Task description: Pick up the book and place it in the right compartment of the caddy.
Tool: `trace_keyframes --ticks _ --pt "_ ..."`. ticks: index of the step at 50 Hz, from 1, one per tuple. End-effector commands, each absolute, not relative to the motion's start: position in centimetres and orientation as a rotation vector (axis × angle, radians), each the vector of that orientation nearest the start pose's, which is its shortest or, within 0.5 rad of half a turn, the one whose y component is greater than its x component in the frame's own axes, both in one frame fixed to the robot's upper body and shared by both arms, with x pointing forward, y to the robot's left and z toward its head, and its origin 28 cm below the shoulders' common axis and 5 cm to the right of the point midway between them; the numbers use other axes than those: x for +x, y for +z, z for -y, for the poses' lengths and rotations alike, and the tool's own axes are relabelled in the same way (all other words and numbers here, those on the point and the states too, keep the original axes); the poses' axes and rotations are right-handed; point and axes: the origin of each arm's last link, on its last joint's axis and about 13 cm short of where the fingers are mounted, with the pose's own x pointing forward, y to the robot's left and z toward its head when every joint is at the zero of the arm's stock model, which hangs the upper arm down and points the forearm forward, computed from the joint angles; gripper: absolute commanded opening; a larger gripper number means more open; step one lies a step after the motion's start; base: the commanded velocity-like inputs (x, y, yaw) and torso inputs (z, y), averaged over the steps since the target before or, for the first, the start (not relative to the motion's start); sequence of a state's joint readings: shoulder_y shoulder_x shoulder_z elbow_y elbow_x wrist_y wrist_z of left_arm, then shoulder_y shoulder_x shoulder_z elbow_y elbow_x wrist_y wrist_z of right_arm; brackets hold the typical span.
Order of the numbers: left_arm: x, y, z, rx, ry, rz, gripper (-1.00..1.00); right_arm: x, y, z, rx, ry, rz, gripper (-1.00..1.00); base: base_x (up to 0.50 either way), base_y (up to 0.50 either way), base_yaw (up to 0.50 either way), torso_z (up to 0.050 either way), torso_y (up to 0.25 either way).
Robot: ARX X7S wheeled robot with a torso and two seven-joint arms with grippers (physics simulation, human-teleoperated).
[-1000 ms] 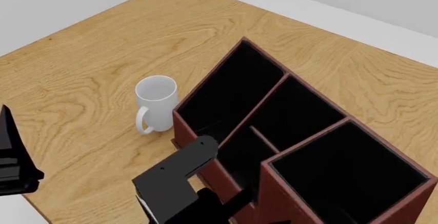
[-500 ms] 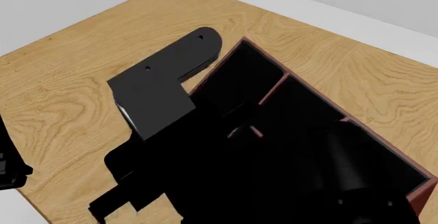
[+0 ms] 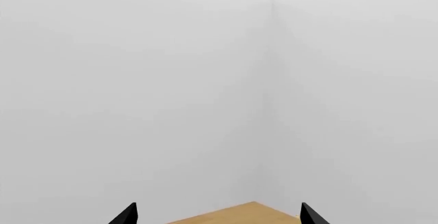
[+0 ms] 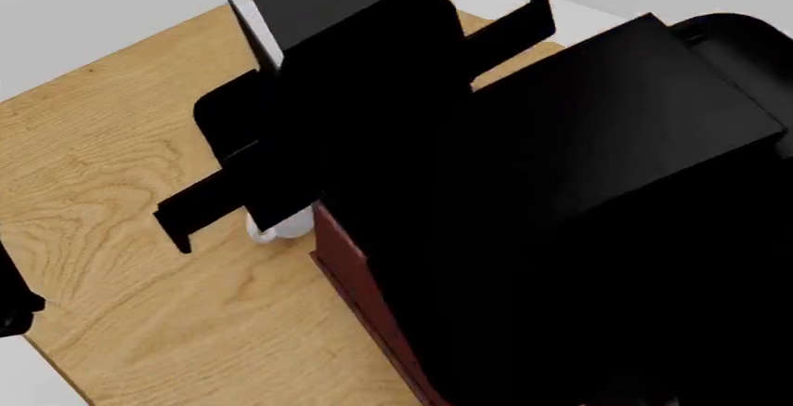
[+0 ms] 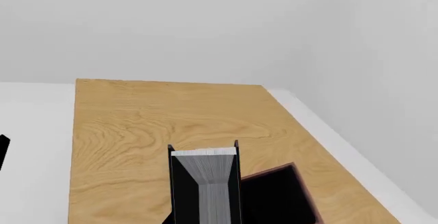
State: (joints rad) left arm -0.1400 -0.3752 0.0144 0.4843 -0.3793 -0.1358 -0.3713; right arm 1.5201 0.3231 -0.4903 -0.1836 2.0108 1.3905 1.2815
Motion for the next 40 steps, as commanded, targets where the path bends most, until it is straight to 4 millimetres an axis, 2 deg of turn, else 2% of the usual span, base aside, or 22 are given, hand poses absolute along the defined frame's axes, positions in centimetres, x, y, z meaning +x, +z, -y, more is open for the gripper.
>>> trace_keyframes --ticks 1,17,40 --pt "22.3 14.5 -25.6 -0.068 0.176 0.448 1.00 21.9 39.1 5.7 -0.316 0.367 -0.051 -1.00 0.00 0.00 0.00 0.000 0.000" --pt "22.3 14.7 -25.7 -0.073 0.178 0.452 1.00 22.5 42.7 6.7 -0.248 0.349 -0.016 -1.00 0.00 0.00 0.00 0.000 0.001" --pt "22.4 14.8 -25.9 -0.081 0.187 0.451 1.00 23.6 44.1 9.3 -0.176 0.243 -0.058 -1.00 0.00 0.00 0.00 0.001 0.001"
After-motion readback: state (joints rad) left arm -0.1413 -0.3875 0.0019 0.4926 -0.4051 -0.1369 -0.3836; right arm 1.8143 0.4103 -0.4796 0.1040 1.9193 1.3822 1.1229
